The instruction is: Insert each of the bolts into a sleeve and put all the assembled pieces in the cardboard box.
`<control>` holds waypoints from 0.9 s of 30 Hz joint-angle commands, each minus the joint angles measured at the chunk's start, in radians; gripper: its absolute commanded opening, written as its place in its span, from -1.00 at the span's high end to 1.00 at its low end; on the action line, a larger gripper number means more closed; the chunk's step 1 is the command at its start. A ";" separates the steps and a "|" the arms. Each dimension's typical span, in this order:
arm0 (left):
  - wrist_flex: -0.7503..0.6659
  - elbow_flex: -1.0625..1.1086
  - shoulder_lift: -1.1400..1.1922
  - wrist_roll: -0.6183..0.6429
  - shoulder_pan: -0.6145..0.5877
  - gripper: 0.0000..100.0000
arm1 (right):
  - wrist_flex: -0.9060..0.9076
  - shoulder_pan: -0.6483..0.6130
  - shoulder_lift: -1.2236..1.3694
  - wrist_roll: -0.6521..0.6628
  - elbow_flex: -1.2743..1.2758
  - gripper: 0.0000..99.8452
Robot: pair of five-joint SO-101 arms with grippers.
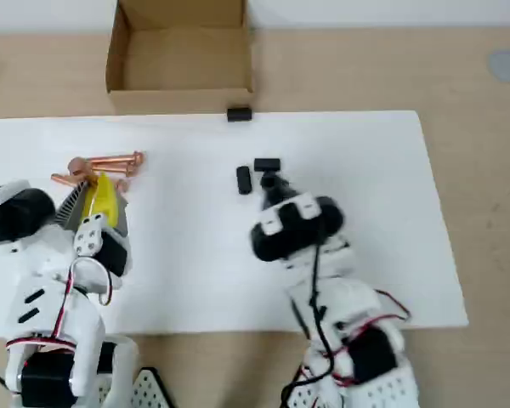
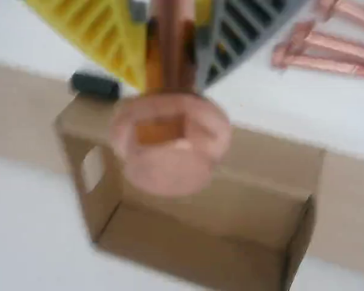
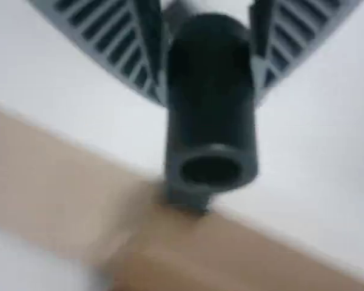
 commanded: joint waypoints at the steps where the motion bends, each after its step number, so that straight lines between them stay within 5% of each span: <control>1: -0.064 0.011 -0.012 0.014 0.012 0.98 | -0.103 -0.076 -0.117 -0.068 0.085 0.98; 14: -0.069 -0.018 -0.015 0.020 0.021 0.98 | -0.249 -0.375 -0.110 -0.132 0.176 0.98; 27: -0.005 -0.011 -0.010 0.018 0.324 0.98 | -0.245 -0.378 -0.108 -0.135 0.176 0.98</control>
